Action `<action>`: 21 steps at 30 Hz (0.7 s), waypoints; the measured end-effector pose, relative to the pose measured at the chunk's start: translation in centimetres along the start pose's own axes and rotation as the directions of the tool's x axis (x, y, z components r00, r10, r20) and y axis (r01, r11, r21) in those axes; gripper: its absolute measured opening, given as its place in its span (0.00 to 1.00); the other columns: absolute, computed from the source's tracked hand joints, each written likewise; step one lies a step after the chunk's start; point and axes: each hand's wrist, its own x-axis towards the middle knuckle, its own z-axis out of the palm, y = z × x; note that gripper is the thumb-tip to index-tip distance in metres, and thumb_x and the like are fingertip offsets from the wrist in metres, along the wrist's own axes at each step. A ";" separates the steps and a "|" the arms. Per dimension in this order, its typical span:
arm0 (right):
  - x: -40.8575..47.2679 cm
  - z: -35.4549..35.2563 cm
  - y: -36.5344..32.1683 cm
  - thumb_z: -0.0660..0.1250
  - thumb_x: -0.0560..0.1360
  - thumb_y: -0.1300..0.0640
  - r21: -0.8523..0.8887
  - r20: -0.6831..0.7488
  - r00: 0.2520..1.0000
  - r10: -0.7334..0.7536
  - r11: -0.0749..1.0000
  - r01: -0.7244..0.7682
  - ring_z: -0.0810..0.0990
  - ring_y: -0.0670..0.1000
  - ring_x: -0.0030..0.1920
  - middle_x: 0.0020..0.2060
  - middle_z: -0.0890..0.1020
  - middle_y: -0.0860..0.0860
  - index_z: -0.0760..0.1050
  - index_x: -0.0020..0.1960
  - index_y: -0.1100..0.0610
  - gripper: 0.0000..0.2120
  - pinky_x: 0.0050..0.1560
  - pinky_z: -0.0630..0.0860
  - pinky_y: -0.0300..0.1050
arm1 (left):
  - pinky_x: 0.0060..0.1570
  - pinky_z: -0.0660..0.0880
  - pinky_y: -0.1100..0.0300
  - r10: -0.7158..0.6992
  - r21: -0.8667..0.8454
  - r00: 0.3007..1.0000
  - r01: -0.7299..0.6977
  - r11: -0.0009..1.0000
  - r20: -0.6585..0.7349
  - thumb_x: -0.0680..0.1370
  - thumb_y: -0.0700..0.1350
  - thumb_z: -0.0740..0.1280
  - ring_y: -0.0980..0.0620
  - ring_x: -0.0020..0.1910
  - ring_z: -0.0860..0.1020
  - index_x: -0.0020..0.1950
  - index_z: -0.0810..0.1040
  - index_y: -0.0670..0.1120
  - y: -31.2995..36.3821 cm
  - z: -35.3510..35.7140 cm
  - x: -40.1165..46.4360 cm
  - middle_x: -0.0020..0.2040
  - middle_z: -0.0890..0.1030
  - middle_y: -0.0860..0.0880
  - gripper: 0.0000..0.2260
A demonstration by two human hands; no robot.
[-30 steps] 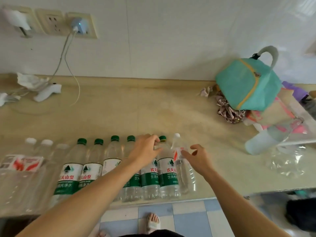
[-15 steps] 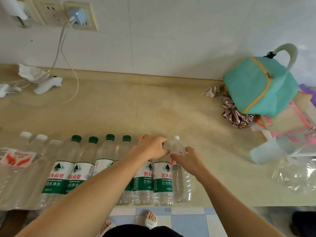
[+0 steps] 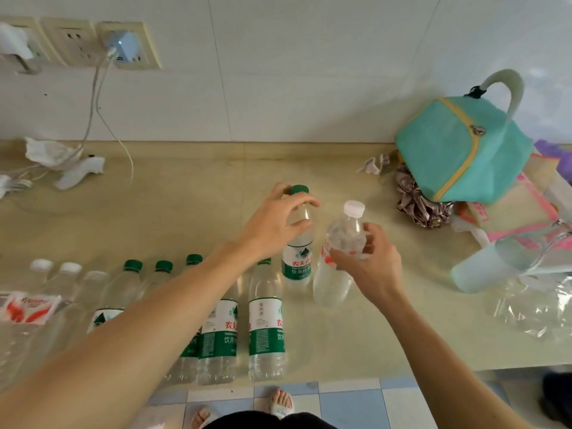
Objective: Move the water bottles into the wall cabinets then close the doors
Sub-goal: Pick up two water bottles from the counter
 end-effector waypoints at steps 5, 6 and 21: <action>0.3 0.1 -0.2 0.84 0.63 0.47 0.051 -0.051 0.991 -0.120 0.991 0.122 0.79 0.32 0.50 0.51 0.80 0.37 0.68 0.60 0.40 0.33 0.40 0.76 0.26 | 0.66 0.72 0.52 0.080 0.104 0.994 -0.072 0.992 -0.071 0.80 0.45 0.70 0.49 0.63 0.75 0.68 0.77 0.56 0.6 0.6 -0.8 0.66 0.67 0.50 0.17; 0.4 0.2 -0.1 0.83 0.63 0.46 0.045 -0.047 0.990 -0.134 0.990 0.136 0.79 0.32 0.51 0.52 0.79 0.36 0.68 0.60 0.39 0.33 0.41 0.76 0.26 | 0.66 0.73 0.51 0.098 0.135 0.993 -0.089 0.987 -0.062 0.80 0.45 0.70 0.49 0.62 0.75 0.71 0.74 0.57 0.7 0.7 -0.9 0.66 0.67 0.49 0.20; 2.0 1.6 2.4 0.82 0.62 0.43 0.040 0.148 0.984 -0.097 0.995 0.092 0.80 0.36 0.53 0.54 0.80 0.32 0.65 0.59 0.27 0.34 0.49 0.77 0.34 | 0.66 0.72 0.57 -0.137 -0.095 0.990 0.135 0.986 -0.017 0.67 0.54 0.81 0.60 0.63 0.73 0.70 0.63 0.59 -3.8 2.8 -1.6 0.66 0.73 0.58 0.38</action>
